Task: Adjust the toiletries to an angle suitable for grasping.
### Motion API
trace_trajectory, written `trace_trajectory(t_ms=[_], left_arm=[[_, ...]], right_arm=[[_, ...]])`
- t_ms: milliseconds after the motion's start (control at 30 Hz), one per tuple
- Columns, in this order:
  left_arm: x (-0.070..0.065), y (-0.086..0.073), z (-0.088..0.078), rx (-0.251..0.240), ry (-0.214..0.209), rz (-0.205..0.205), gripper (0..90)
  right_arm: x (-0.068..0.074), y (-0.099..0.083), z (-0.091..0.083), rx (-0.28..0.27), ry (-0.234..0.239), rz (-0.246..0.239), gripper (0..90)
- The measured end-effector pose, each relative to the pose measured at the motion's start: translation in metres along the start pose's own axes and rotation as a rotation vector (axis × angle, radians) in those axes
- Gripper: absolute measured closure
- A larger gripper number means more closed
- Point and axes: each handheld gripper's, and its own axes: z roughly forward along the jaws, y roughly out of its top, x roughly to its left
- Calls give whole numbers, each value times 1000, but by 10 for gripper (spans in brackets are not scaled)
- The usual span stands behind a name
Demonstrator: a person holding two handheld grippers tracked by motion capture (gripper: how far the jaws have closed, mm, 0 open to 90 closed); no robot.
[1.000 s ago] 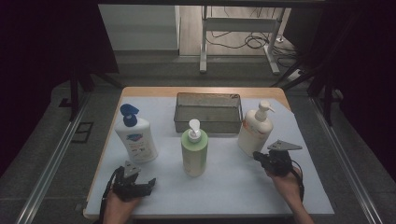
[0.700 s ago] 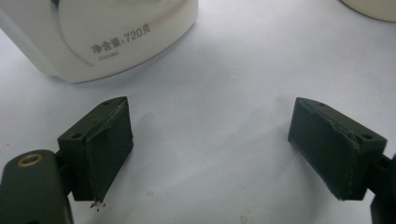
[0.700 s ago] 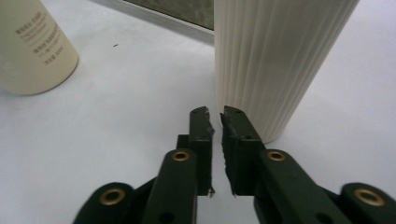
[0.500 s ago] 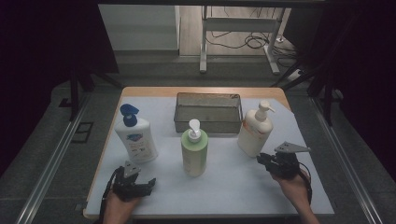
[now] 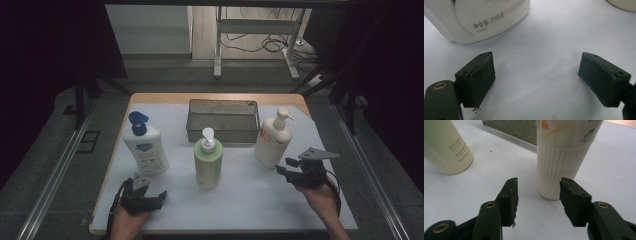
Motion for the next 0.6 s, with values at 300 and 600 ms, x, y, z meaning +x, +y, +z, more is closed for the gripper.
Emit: trace_trajectory(t_ms=[300, 600], left_arm=[[0, 0, 0, 1, 0, 1, 135], [0, 0, 0, 0, -1, 1, 135]], right_arm=[[-5, 13, -7, -17, -32, -9, 365], [-11, 30, -9, -42, -42, -7, 245]])
